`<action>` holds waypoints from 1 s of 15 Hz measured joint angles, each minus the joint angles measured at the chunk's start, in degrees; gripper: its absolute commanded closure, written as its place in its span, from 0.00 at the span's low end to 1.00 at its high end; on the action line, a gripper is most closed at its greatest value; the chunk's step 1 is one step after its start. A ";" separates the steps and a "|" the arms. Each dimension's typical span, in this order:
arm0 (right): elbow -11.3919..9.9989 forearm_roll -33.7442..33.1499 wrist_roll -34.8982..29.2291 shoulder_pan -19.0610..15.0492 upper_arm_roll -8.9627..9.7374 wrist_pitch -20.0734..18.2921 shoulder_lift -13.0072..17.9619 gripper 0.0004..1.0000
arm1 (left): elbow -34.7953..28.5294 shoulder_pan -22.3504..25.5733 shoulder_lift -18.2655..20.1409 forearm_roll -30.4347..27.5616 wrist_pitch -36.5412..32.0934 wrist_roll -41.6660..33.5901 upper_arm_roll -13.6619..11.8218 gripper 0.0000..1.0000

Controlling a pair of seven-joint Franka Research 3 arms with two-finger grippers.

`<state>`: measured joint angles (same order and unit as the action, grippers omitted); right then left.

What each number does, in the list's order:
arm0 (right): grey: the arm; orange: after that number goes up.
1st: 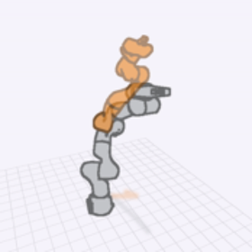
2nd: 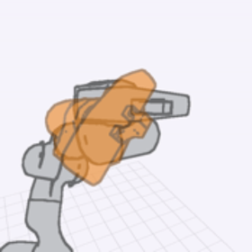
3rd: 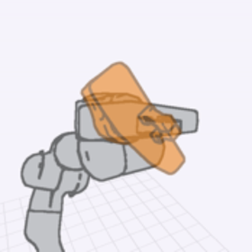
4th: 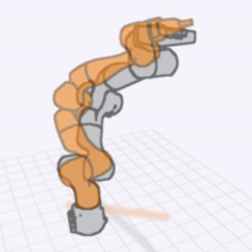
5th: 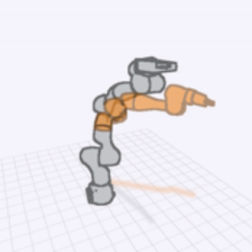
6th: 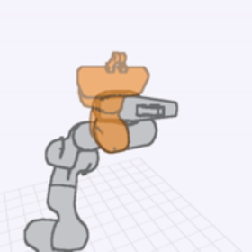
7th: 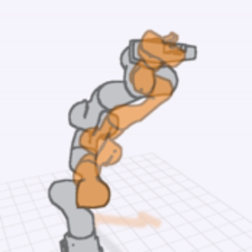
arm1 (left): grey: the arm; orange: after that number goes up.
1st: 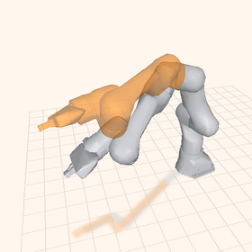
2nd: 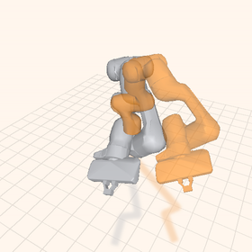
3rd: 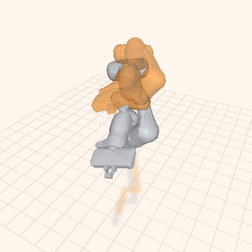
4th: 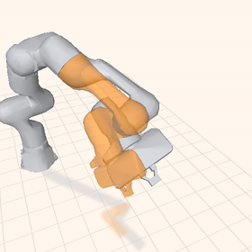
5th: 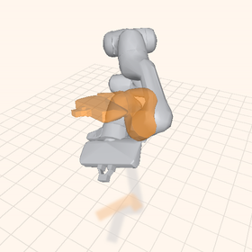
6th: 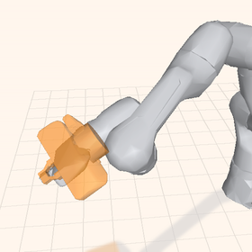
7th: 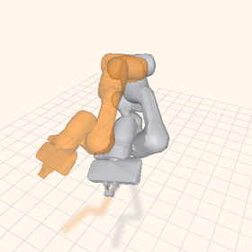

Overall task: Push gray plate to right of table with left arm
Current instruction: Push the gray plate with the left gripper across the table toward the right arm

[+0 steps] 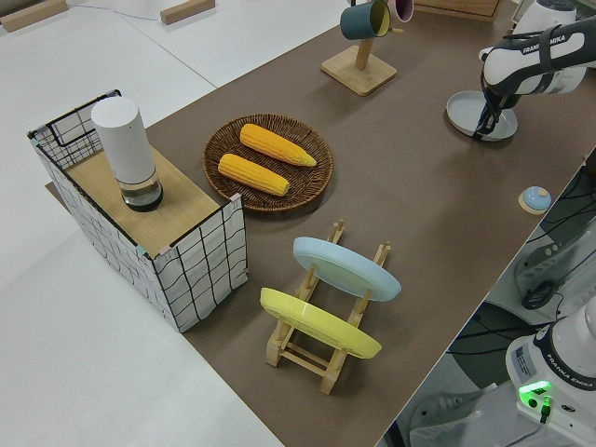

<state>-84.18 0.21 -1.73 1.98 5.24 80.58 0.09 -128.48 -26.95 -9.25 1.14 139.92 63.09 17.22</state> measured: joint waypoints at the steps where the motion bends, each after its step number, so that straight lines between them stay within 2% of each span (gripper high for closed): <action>1: 0.00 0.00 0.00 0.00 0.00 0.00 0.00 0.02 | 0.85 -0.48 -0.57 0.00 -0.47 0.83 0.00 1.00; 6: 0.00 0.00 0.00 0.00 0.00 0.00 0.00 0.02 | 6.23 -3.05 -4.15 0.40 -3.12 5.45 0.04 1.00; 9: 0.00 0.00 0.00 0.00 0.00 0.00 0.00 0.02 | 9.71 -4.43 -6.66 3.05 -4.78 9.49 0.06 1.00; 15: 0.00 0.00 0.00 0.00 0.00 0.00 0.00 0.02 | 14.68 -6.78 -10.26 4.21 -5.29 13.65 0.06 1.00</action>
<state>-84.18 0.21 -1.73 1.98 5.24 80.58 0.09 -113.80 -33.73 -19.52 5.35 134.63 76.73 17.28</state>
